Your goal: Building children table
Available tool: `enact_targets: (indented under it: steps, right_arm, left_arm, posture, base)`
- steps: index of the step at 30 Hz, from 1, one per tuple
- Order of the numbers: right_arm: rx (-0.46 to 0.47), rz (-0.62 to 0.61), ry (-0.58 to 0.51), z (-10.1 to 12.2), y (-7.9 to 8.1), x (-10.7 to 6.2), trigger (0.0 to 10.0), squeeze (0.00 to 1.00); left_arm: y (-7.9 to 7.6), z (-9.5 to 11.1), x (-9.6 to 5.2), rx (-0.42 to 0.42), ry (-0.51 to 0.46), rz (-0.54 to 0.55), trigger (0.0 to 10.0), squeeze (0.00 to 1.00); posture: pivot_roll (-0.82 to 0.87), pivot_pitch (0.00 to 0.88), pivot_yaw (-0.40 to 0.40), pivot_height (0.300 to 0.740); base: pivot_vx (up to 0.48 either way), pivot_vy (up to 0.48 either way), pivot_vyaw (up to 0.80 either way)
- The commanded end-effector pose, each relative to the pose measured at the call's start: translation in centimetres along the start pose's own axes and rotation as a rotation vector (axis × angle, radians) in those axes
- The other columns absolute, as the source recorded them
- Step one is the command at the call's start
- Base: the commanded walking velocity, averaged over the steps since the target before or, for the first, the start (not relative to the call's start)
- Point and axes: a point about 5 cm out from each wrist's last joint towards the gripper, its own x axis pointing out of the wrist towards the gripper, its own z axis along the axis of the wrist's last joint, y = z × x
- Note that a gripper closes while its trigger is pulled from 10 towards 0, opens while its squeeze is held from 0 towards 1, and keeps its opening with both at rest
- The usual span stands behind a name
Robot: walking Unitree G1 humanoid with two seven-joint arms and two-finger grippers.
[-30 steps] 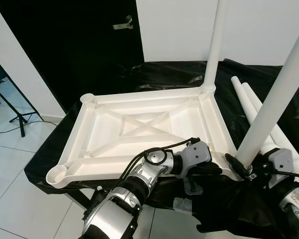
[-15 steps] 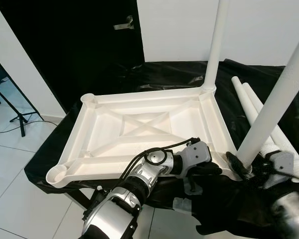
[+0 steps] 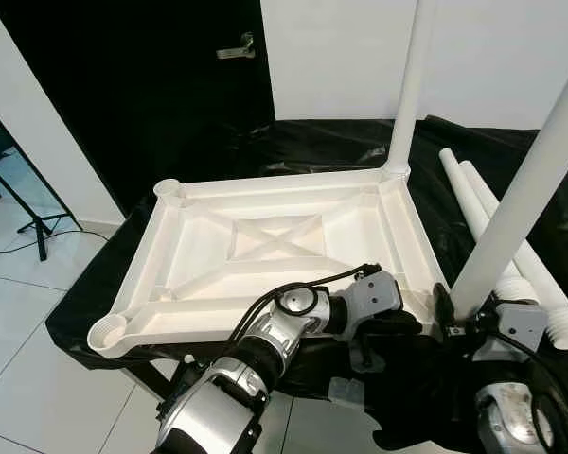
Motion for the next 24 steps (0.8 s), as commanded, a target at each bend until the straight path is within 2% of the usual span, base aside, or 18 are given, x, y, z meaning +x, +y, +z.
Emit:
enact_targets:
  steps: [1, 2, 8, 9, 11, 12, 13, 14, 15, 20, 21, 24]
  right_arm:
    - [0.0, -0.023, 0.051, -0.8, 0.1, -0.1, 10.0, 0.0]
    - [-0.006, -0.021, 0.049, -0.8, 0.2, 0.1, 10.0, 0.0]
    - [-0.01, -0.022, 0.049, -0.9, 0.2, 0.2, 10.0, 0.0]
    - [-0.012, -0.02, 0.05, -0.9, 0.2, 0.2, 10.0, 0.0]
    - [-0.012, -0.02, 0.05, -0.9, 0.2, 0.2, 10.0, 0.0]
    - [-0.013, -0.02, 0.049, -0.9, 0.2, 0.2, 10.0, 0.0]
    - [-0.02, -0.019, 0.046, -0.8, 0.1, 0.2, 10.0, 0.0]
    - [-0.02, -0.019, 0.046, -0.8, 0.1, 0.2, 10.0, 0.0]
    - [-0.028, -0.02, 0.042, -0.6, 0.0, 0.1, 10.0, 0.0]
    - [-0.042, -0.032, 0.035, -0.4, -0.3, -0.1, 10.0, 0.0]
    - [-0.068, -0.077, 0.026, 0.0, -1.1, -0.7, 10.0, 0.0]
    - [-0.078, -0.102, 0.023, 0.1, -1.5, -1.0, 10.0, 0.0]
  left_arm:
    - [-3.2, -5.4, 0.0, -0.252, 0.166, -0.041, 10.0, 1.0]
    - [-2.8, -4.7, -0.1, -0.29, 0.09, -0.031, 10.0, 1.0]
    - [-2.4, -4.1, -0.2, -0.291, 0.03, -0.007, 10.0, 1.0]
    - [-2.0, -3.4, -0.3, -0.285, -0.035, 0.023, 10.0, 0.8]
    - [-2.0, -3.4, -0.3, -0.285, -0.035, 0.023, 10.0, 0.8]
    - [-1.6, -2.7, -0.4, -0.29, -0.108, 0.04, 10.0, 0.0]
    - [-1.4, -1.9, -0.6, -0.293, -0.193, 0.041, 10.0, 0.0]
    - [-1.4, -1.9, -0.6, -0.293, -0.193, 0.041, 10.0, 0.0]
    - [-1.3, -1.1, -1.1, -0.295, -0.277, 0.036, 10.0, 0.0]
    - [-1.3, -0.3, -1.7, -0.297, -0.367, 0.043, 10.0, 0.0]
    - [-0.9, 0.0, -3.0, -0.326, -0.458, 0.154, 10.0, 0.0]
    - [-0.5, 0.0, -3.7, -0.349, -0.496, 0.22, 10.0, 0.0]
  posture:
    - [0.02, 0.0, 0.082, 0.74]
    - [0.02, 0.0, 0.08, 0.74]
    - [0.03, 0.0, 0.077, 0.74]
    - [0.03, 0.0, 0.076, 0.74]
    - [0.03, 0.0, 0.076, 0.74]
    - [0.03, 0.0, 0.075, 0.74]
    - [0.03, 0.0, 0.074, 0.74]
    - [0.03, 0.0, 0.074, 0.74]
    - [0.03, 0.0, 0.075, 0.74]
    - [0.03, 0.0, 0.077, 0.74]
    - [0.03, 0.0, 0.079, 0.74]
    - [0.03, 0.0, 0.078, 0.74]
  base:
    - [0.0, 0.0, 0.0]
    - [0.0, 0.0, 0.0]
    - [0.0, 0.0, 0.0]
    - [0.0, 0.0, 0.0]
    - [0.0, 0.0, 0.0]
    - [0.0, 0.0, 0.0]
    - [0.0, 0.0, 0.0]
    - [0.0, 0.0, 0.0]
    - [0.0, 0.0, 0.0]
    - [0.0, 0.0, 0.0]
    - [0.0, 0.0, 0.0]
    - [0.0, 0.0, 0.0]
